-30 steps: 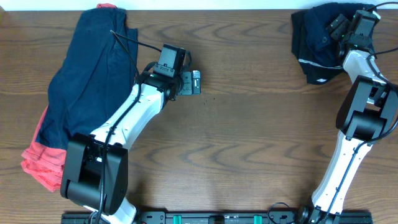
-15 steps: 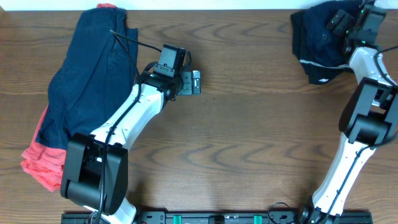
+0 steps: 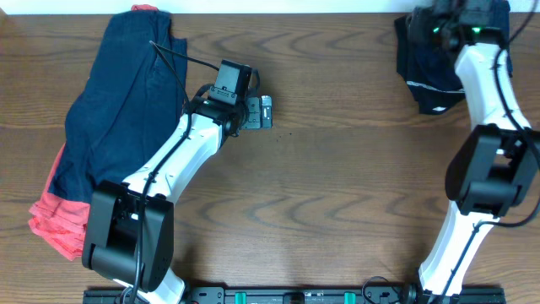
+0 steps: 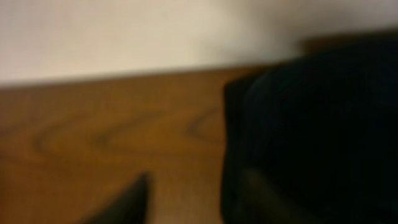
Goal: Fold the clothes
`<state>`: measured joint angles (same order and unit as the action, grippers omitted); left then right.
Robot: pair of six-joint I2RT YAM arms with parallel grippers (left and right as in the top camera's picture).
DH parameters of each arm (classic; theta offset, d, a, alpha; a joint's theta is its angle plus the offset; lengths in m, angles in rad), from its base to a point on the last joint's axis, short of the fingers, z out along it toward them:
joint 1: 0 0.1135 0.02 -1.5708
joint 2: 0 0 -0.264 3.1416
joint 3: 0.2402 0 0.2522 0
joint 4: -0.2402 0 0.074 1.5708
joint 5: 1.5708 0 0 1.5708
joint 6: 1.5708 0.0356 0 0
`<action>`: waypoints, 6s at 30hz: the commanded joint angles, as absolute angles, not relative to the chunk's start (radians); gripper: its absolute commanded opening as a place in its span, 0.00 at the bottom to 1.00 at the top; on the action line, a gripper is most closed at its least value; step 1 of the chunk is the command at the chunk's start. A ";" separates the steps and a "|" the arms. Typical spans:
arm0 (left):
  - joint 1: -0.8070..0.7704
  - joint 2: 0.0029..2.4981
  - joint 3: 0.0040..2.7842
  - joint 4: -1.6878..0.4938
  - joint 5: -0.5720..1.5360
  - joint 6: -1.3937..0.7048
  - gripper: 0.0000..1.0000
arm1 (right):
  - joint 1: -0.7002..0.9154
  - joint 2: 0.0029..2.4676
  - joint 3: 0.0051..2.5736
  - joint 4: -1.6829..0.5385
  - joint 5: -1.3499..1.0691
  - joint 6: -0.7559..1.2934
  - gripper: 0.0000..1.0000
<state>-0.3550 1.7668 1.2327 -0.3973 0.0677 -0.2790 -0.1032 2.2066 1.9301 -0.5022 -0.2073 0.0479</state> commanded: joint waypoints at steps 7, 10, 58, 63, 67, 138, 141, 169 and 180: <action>-0.350 1.745 1.251 -0.403 0.058 -0.262 0.99 | -0.107 2.291 1.920 -0.538 -0.207 -0.015 0.01; -0.350 1.745 1.251 -0.403 0.058 -0.262 0.99 | -0.107 2.326 1.920 -0.522 -0.207 -0.018 0.01; -0.350 1.745 1.248 -0.404 0.058 -0.262 0.99 | -0.143 2.441 1.921 -0.250 0.071 -0.020 0.01; -0.350 1.745 1.248 -0.403 0.058 -0.262 0.98 | -0.142 2.397 1.922 -0.250 0.024 -0.020 0.04; -0.350 1.745 1.248 -0.403 0.043 -0.262 0.98 | -0.140 2.294 1.922 -0.274 -0.039 -0.021 0.12; -0.350 1.745 1.248 -0.403 0.052 -0.278 0.98 | 0.137 1.133 0.930 -0.221 -0.134 0.022 0.99; -0.350 1.745 1.248 -0.403 0.052 -0.278 0.98 | 0.137 1.034 0.774 -0.104 -0.135 0.022 0.99; -0.350 1.745 1.248 -0.403 0.052 -0.278 0.98 | 0.138 0.498 0.034 0.400 -0.139 0.057 0.99; -0.350 1.745 1.248 -0.403 0.052 -0.278 0.98 | 0.138 0.335 0.006 0.248 -0.139 0.059 0.99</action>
